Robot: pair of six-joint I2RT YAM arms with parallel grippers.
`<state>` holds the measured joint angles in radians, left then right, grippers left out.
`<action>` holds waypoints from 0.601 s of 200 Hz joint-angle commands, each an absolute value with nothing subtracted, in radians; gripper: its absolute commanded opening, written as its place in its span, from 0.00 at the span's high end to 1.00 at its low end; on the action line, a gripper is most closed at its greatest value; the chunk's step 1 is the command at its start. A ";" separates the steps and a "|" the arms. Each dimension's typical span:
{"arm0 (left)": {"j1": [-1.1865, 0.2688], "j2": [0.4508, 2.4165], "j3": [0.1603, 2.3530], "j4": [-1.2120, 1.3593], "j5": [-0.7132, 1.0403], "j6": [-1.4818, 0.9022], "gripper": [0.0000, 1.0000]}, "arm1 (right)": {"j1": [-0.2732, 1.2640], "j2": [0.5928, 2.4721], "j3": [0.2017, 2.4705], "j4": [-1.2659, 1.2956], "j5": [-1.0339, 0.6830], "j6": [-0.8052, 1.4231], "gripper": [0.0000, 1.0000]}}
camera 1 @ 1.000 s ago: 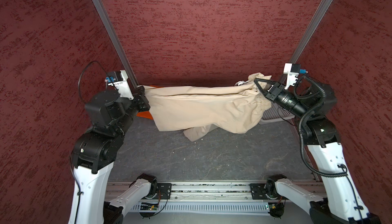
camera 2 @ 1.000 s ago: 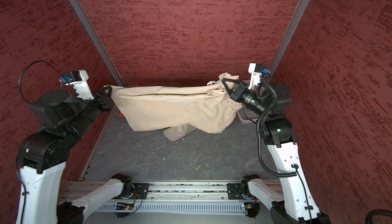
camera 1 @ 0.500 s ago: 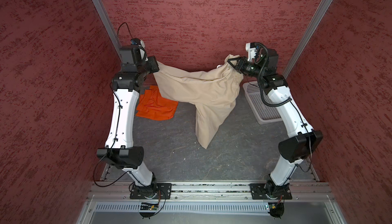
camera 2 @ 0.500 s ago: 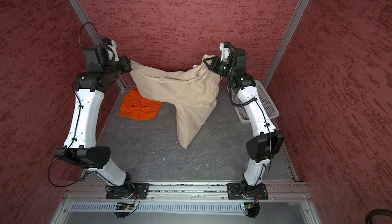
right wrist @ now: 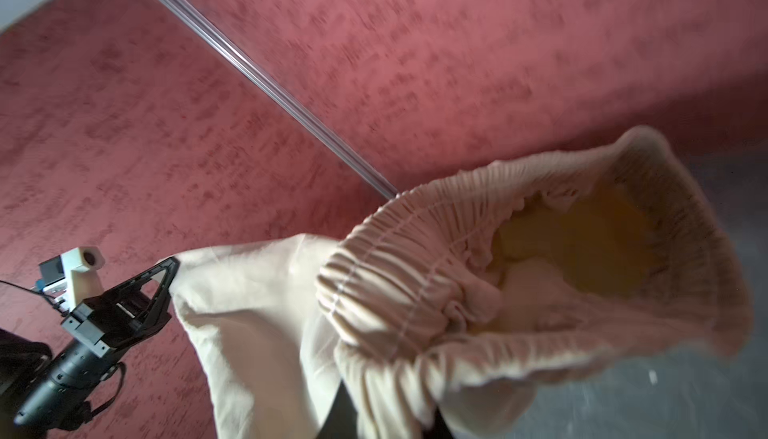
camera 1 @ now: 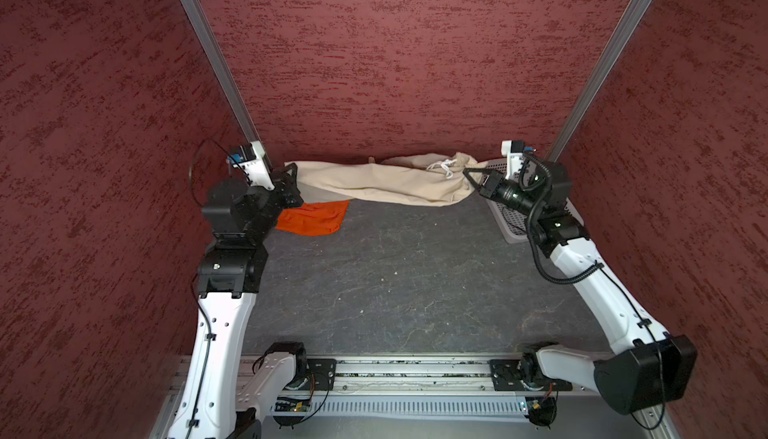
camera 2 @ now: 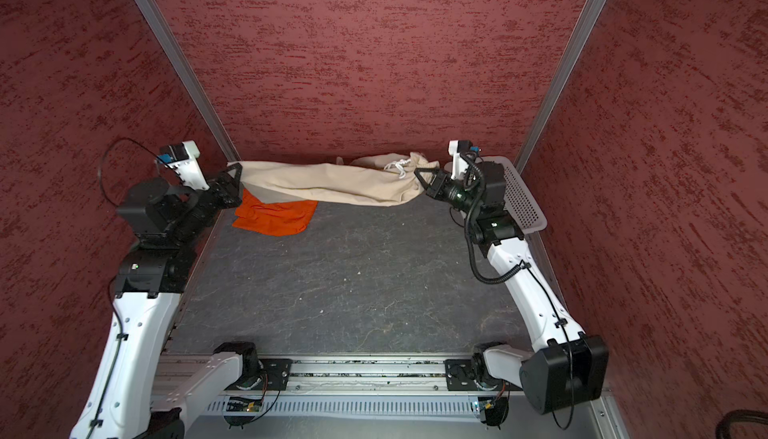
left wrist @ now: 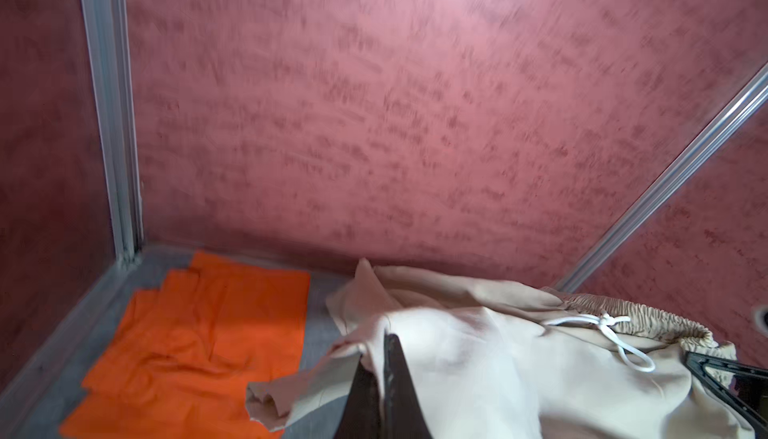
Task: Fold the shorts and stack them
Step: 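Lay the beige shorts flat on the table, drawing both grippers toward the robot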
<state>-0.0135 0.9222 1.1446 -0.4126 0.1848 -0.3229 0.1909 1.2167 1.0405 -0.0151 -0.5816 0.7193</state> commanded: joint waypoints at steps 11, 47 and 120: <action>-0.080 0.871 0.835 -0.544 0.148 -0.535 1.00 | 0.185 1.137 0.714 0.003 -0.507 0.838 1.00; -0.150 0.775 0.637 -0.657 0.082 -0.737 1.00 | 0.194 1.023 0.491 -0.080 -0.479 0.921 1.00; -0.202 0.646 0.554 -0.953 0.090 -0.910 0.48 | 0.224 0.818 0.406 -0.548 -0.386 0.939 0.63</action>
<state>-0.1905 0.6987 0.5507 -0.8326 0.0921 -0.8394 0.2150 0.9085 0.3771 -0.3233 -0.4728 0.9169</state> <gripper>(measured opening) 0.449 0.299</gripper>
